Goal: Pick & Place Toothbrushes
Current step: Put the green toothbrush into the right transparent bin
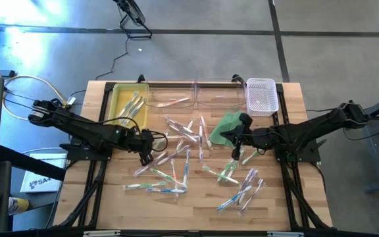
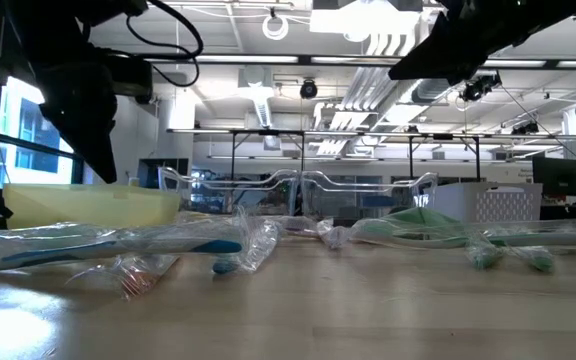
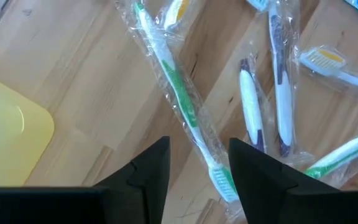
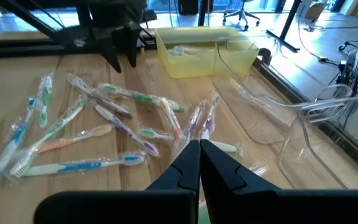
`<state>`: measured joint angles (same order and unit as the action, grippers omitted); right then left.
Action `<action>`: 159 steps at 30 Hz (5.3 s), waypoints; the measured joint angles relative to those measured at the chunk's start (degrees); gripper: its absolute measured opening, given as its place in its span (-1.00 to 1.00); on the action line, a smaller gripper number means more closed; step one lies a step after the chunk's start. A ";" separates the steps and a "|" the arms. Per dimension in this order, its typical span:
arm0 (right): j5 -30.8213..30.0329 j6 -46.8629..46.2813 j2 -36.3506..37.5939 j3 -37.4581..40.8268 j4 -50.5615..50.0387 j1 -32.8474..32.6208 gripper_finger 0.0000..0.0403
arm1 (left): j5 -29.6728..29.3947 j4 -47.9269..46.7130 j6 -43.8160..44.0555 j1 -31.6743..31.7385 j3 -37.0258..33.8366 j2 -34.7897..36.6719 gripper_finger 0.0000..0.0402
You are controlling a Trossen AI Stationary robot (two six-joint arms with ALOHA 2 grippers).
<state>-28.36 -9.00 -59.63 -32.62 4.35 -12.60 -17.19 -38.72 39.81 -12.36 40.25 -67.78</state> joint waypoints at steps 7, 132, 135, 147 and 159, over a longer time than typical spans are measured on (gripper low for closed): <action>-0.02 0.03 -2.36 0.00 0.65 0.00 -0.99 | 0.01 1.80 -0.52 -0.02 -0.02 -3.57 -0.21; 18.07 22.15 -16.60 -0.02 59.95 6.64 -0.06 | 10.84 46.29 -61.44 12.39 14.73 -3.16 -1.00; 18.63 22.15 -16.60 -0.02 60.70 6.64 -0.06 | 10.84 46.29 -61.43 12.39 14.73 -3.75 -1.00; 20.90 22.30 -16.60 -0.02 60.31 6.65 -0.06 | 12.59 52.67 -61.01 12.39 14.71 -7.31 -1.00; 20.91 22.32 -16.60 -0.02 59.57 7.15 -0.06 | 14.19 55.12 -60.57 12.35 14.62 -9.23 -1.00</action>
<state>-7.45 13.32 -76.23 -32.64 63.92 -5.45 -3.01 16.39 -20.75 -0.01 54.87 -77.00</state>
